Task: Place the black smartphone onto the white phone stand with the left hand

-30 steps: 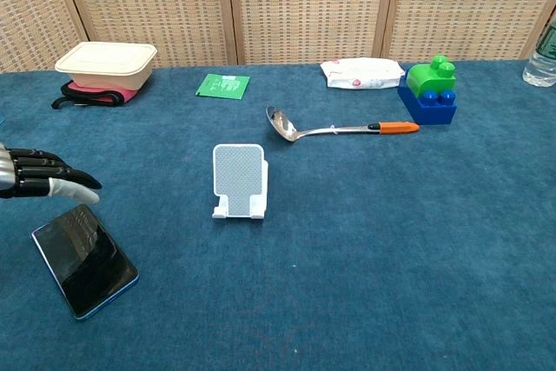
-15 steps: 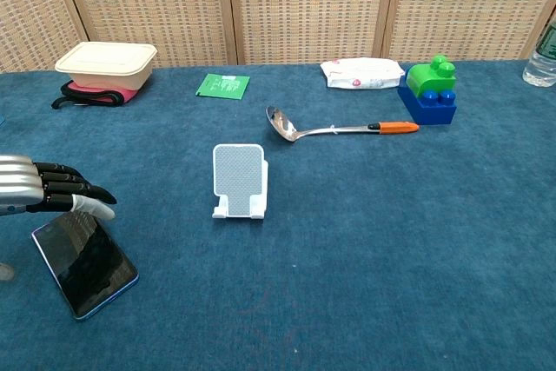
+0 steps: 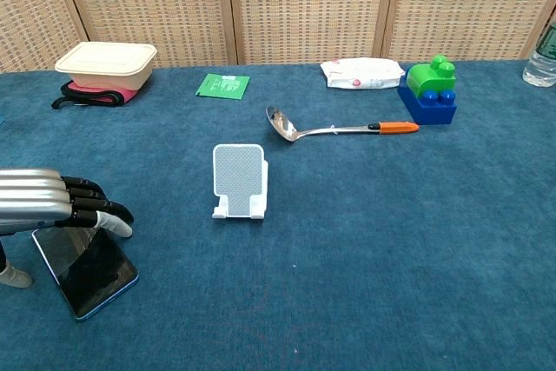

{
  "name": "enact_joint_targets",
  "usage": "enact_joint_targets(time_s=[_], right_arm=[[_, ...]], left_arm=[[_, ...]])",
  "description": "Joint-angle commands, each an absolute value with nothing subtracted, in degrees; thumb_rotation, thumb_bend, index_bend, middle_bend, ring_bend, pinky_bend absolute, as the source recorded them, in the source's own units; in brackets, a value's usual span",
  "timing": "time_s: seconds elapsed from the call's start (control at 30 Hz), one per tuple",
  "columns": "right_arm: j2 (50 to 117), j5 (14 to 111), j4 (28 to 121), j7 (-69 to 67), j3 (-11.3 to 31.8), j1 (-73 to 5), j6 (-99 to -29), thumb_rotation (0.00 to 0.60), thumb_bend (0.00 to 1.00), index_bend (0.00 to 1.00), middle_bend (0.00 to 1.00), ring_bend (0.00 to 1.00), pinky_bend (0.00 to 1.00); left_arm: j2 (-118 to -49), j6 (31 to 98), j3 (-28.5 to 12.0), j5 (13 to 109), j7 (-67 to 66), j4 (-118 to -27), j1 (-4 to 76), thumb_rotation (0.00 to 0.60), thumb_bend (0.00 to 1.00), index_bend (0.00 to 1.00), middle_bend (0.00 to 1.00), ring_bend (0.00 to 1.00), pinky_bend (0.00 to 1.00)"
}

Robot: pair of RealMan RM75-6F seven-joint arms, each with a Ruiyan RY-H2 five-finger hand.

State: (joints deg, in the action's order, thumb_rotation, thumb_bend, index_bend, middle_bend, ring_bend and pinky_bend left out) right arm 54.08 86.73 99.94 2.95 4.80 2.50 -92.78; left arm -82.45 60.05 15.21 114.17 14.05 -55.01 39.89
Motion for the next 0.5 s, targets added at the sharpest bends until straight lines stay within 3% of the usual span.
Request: enact_joint_targets(time_s=[0.03, 0.23, 0.5], right_arm=[[53.9, 86.6, 99.9, 2.5, 4.9, 2.5, -92.8, 0.6, 0.0, 0.0, 0.0, 0.0, 0.0], [53.7, 86.7, 99.9, 1.8, 4.8, 2.6, -92.8, 0.6, 0.0, 0.0, 0.0, 0.0, 0.0], [53.4, 86.7, 100.1, 1.2, 4.7, 2.7, -92.9, 0.6, 0.0, 0.0, 0.0, 0.0, 0.0]], left_arm=[[-82.7, 59.5, 15.2, 113.2, 13.1, -55.6, 40.0, 0.6, 0.03, 0.22, 0.23, 0.29, 0.24], [-83.7, 63.9, 14.6, 112.6, 10.8, -54.2, 38.6, 0.6, 0.19, 0.46, 0.47, 0.54, 0.43], [-82.6, 67.1, 14.0, 111.6, 10.8, -54.2, 38.3, 0.6, 0.17, 0.5, 0.49, 0.55, 0.43]])
